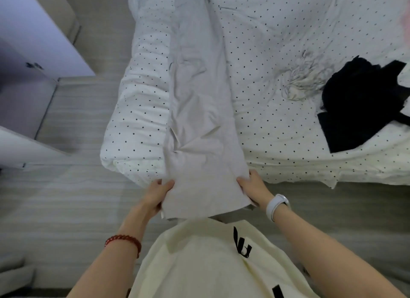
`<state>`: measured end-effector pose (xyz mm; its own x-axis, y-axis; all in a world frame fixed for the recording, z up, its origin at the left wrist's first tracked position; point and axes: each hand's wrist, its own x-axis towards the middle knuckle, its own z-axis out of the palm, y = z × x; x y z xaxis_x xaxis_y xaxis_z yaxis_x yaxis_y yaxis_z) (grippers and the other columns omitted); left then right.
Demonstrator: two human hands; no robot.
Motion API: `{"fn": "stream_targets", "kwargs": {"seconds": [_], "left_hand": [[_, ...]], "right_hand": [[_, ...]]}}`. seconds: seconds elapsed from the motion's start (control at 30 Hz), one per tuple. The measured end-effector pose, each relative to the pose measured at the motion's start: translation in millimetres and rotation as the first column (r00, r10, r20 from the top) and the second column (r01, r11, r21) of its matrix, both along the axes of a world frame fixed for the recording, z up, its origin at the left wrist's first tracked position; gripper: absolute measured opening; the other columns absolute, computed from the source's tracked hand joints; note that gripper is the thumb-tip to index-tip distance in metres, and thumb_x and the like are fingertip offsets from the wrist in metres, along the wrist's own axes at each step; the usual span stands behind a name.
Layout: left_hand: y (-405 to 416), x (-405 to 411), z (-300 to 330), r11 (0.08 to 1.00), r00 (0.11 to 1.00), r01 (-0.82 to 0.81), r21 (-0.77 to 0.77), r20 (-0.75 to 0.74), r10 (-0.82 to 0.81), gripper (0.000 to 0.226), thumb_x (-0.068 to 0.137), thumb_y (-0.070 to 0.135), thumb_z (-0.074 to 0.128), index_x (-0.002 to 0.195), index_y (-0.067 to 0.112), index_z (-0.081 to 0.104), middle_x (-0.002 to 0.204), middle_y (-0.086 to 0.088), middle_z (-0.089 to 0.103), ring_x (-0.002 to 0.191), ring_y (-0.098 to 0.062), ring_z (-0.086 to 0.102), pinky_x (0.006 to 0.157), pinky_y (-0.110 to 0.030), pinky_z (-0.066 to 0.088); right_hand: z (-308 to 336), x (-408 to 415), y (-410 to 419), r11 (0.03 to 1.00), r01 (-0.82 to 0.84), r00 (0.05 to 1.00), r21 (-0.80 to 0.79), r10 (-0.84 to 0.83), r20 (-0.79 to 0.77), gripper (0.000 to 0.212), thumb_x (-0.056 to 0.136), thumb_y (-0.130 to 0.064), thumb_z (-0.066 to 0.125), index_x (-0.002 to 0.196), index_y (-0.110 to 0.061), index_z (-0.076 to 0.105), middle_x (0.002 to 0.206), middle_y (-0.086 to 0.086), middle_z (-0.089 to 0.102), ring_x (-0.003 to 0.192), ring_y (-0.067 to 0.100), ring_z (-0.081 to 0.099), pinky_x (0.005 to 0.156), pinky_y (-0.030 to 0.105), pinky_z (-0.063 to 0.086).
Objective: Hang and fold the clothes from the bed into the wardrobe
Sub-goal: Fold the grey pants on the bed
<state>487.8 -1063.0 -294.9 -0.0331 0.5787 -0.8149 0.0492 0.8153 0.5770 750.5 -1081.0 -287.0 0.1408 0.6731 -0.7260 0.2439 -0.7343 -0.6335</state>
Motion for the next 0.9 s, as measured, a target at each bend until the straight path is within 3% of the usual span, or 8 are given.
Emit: {"fn": "stream_targets", "kwargs": {"seconds": [0.1,0.23,0.4,0.5,0.63,0.7,0.8,0.9], "left_hand": [[7,-1,22,0.995,0.999,-0.048,0.086,0.001,0.048,0.063,0.092,0.010,0.057,0.145,0.019,0.025,0.118,-0.007,0.052,0.095,-0.027,0.060,0.069,-0.035,0.052],[27,1,62,0.976,0.989,-0.095,0.196,0.131,0.070,0.023,0.093,-0.003,0.044,0.101,0.007,0.063,0.094,-0.011,0.062,0.064,-0.015,0.060,0.049,-0.019,0.049],[61,3,99,0.939,0.804,-0.315,0.137,0.564,0.187,0.050,0.076,-0.018,0.021,0.108,-0.009,0.059,0.091,-0.012,0.069,0.089,-0.024,0.067,0.074,-0.030,0.059],[88,12,119,0.921,0.895,-0.204,0.331,0.445,0.038,0.053,0.077,-0.027,0.022,0.106,-0.005,0.061,0.099,-0.011,0.070,0.094,-0.021,0.068,0.074,-0.024,0.057],[126,25,137,0.852,0.996,-0.074,0.518,0.078,0.039,0.034,0.083,-0.022,0.036,0.085,0.000,0.062,0.078,-0.010,0.063,0.066,-0.016,0.063,0.058,-0.016,0.053],[147,29,139,0.825,0.993,-0.067,0.561,-0.046,0.112,0.028,0.084,-0.014,0.041,0.069,0.005,0.056,0.065,-0.005,0.045,0.056,-0.018,0.043,0.051,-0.018,0.045],[182,32,139,0.828,0.979,-0.071,0.557,-0.119,0.164,0.013,0.087,0.005,0.052,0.075,0.011,0.054,0.068,-0.003,0.037,0.065,-0.016,0.032,0.059,-0.027,0.033],[222,30,139,0.852,0.975,-0.124,0.509,-0.096,0.200,0.015,0.088,0.016,0.057,0.072,0.015,0.057,0.077,0.002,0.053,0.077,-0.017,0.046,0.075,-0.031,0.038]], "right_hand": [[15,3,4,0.994,0.041,0.999,0.106,-0.038,-0.031,0.061,0.091,-0.012,0.051,0.144,-0.018,0.021,0.123,0.000,0.044,0.111,0.024,0.051,0.094,0.038,0.044],[42,12,20,0.959,0.201,0.977,0.200,-0.181,-0.112,0.028,0.089,-0.001,0.051,0.113,-0.014,0.057,0.116,0.015,0.058,0.082,0.018,0.057,0.070,0.029,0.051],[79,20,48,0.791,0.610,0.564,-0.039,-0.468,-0.680,0.029,0.091,0.009,0.034,0.095,0.003,0.062,0.098,0.018,0.063,0.087,0.028,0.061,0.066,0.031,0.058],[94,19,71,0.787,0.616,0.535,0.041,-0.380,-0.755,0.045,0.083,0.022,0.021,0.102,0.004,0.058,0.100,0.020,0.061,0.091,0.031,0.060,0.075,0.036,0.058],[106,11,108,0.821,0.455,0.814,0.345,-0.227,-0.535,0.048,0.085,0.021,0.036,0.123,-0.005,0.050,0.109,0.010,0.058,0.104,0.026,0.055,0.090,0.032,0.048],[107,10,126,0.817,0.299,0.941,0.493,-0.168,-0.294,0.041,0.084,0.015,0.047,0.119,-0.006,0.053,0.102,0.004,0.059,0.100,0.021,0.054,0.078,0.015,0.047],[108,9,154,0.823,0.147,0.989,0.549,-0.104,-0.108,0.039,0.086,0.009,0.053,0.122,-0.006,0.049,0.102,0.002,0.058,0.094,0.015,0.054,0.065,0.002,0.042],[105,8,190,0.816,-0.093,0.991,0.570,0.022,0.131,0.052,0.087,-0.002,0.058,0.134,-0.004,0.036,0.127,0.008,0.043,0.120,0.021,0.046,0.089,0.014,0.035]]}}
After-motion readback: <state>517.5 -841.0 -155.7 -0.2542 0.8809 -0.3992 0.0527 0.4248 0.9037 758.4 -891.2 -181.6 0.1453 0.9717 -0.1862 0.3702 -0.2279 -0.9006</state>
